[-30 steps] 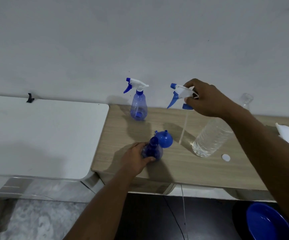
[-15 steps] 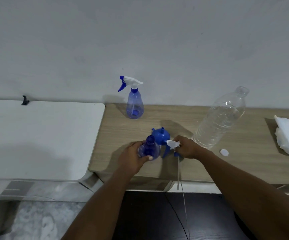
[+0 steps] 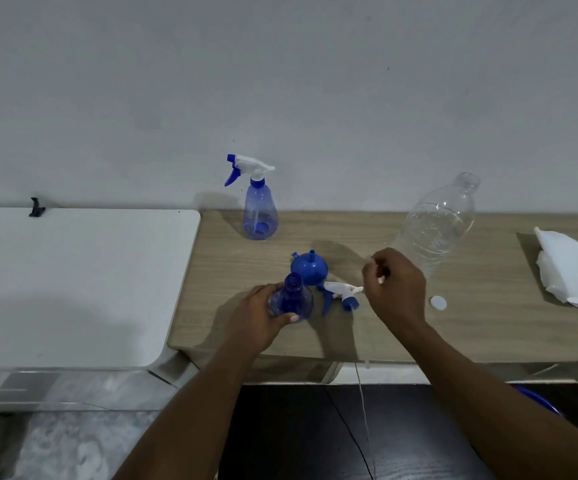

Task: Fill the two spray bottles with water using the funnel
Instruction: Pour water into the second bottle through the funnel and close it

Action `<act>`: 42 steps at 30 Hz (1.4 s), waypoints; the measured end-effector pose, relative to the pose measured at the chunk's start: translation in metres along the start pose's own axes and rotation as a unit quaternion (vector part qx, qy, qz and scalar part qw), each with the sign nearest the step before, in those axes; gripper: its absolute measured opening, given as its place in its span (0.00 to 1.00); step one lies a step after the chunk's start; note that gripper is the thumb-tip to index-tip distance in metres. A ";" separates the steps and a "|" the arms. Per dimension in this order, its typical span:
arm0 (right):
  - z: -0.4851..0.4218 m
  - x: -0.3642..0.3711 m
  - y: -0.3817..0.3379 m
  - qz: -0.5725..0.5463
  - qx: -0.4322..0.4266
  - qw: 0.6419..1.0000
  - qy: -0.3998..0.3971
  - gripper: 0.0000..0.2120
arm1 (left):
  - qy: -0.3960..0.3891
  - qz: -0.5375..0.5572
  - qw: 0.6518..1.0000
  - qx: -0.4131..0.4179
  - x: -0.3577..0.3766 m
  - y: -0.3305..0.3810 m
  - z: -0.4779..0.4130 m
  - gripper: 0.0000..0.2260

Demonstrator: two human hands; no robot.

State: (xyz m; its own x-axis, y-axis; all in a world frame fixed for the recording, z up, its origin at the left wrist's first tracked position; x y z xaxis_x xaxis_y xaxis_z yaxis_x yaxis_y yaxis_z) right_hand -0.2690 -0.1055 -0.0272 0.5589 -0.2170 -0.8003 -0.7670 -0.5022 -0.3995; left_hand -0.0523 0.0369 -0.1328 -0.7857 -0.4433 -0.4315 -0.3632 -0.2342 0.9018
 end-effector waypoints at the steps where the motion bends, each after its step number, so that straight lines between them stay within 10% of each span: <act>1: 0.007 -0.012 0.010 -0.034 0.031 0.998 0.046 0.05 | -0.003 -0.001 1.000 0.001 0.001 0.002 0.000 0.29; 10: 0.013 -0.024 0.072 -0.119 0.236 0.955 0.133 0.37 | -0.022 0.007 1.000 0.002 0.016 0.010 -0.001 0.29; 19: 0.015 -0.012 0.071 -0.090 0.303 0.943 0.105 0.40 | -0.012 -0.001 1.000 -0.001 0.014 0.012 0.000 0.28; 23: 0.042 -0.016 0.025 -0.094 0.188 0.964 0.165 0.33 | -0.004 -0.018 1.000 0.001 0.008 0.010 0.000 0.28; 30: -0.017 0.085 -0.056 -0.064 -0.048 0.982 -0.173 0.27 | 0.003 -0.028 1.000 -0.005 0.002 0.010 -0.001 0.28; 35: -0.056 0.167 -0.050 0.155 -0.151 0.870 -0.443 0.34 | 0.011 -0.042 0.999 0.003 0.002 0.008 0.000 0.26; 42: -0.068 0.188 -0.045 0.190 -0.160 0.855 -0.455 0.32 | 0.005 -0.020 1.000 0.000 0.004 0.006 -0.001 0.27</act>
State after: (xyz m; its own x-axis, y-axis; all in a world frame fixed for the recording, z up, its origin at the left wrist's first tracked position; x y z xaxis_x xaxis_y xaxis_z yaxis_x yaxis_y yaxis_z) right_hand -0.1084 -0.1808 -0.1295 -0.2991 0.2523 -0.9203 -0.6322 -0.7748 -0.0069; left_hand -0.0577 0.0327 -0.1288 -0.7653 -0.4419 -0.4681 -0.3948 -0.2521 0.8835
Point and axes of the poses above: each hand's wrist, its own z-axis away from the middle knuckle, its own x-axis out of the palm, y = z × x, the point moved 7 cm from there along -z, towards the middle knuckle, and after that the axes turned 14 degrees about z, right-handed, at the moved point
